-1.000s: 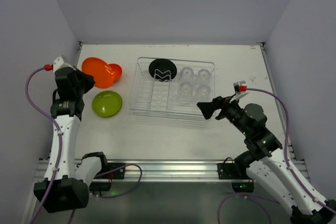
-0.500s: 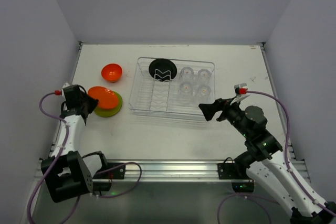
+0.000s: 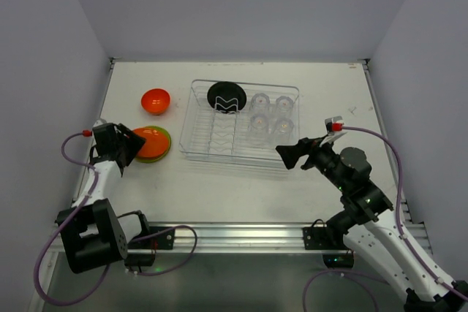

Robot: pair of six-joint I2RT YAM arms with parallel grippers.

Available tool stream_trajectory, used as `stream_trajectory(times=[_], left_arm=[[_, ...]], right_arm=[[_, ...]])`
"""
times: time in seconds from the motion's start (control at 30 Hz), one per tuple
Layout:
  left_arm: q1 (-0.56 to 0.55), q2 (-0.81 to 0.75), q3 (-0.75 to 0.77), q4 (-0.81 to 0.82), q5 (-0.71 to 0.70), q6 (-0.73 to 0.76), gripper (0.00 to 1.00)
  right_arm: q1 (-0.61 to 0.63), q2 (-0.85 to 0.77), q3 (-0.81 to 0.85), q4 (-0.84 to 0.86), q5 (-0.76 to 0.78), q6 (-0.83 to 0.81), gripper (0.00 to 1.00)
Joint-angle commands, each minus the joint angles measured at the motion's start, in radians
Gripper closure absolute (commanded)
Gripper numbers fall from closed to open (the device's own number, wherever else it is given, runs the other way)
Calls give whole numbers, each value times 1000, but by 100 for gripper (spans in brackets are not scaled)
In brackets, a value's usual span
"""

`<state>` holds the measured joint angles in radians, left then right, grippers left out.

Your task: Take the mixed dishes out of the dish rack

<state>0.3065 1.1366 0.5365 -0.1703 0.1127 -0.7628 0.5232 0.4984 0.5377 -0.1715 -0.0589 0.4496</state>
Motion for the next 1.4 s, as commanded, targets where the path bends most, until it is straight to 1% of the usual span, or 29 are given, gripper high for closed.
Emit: stream_trajectory(times=[0.0,0.1,0.17,0.2,0.3,0.4,0.43,0.5,0.63,0.73,0.97,1.13,1.2,1.27,1.37], left_arm=[[5,-24,-15,61,8,11,26],[3,-23,-15,60,8,28,11],[2,-11,-4,39,13,45,7],[-7,-9,12,31,7,63,4],[-44,6,42,0,-22,94,0],[-90,41,95,-56,-50,115,0],[-101,57,121,-73,-83,117,0],[-121,52,125,-93,-106,114,0],[-125,38,128,-118,-186,111,0],[-124,44,134,-149,-217,112,0],[-130,91,174,-187,-182,151,0],[-155,40,210,-208,-186,180,0],[-175,9,232,-248,-199,198,0],[-199,-21,284,-319,-218,229,0],[-233,-118,355,-412,-237,290,0]], right_arm=[[-2,25,2,30,-30,-20,1],[-2,46,8,30,-48,-25,1],[-2,52,11,32,-48,-26,1],[-2,57,11,32,-48,-28,1],[-2,61,13,32,-48,-31,1],[-2,74,13,32,-52,-35,1],[-2,77,15,32,-52,-35,1],[-2,75,13,27,-45,-35,1],[-2,68,16,17,-25,-37,1],[-2,69,16,17,-22,-38,1],[-2,98,27,3,-25,-48,1],[-2,112,27,4,-25,-58,1],[-2,124,30,3,-25,-64,1],[-2,152,38,0,-39,-71,1],[-2,189,56,-5,-58,-80,1]])
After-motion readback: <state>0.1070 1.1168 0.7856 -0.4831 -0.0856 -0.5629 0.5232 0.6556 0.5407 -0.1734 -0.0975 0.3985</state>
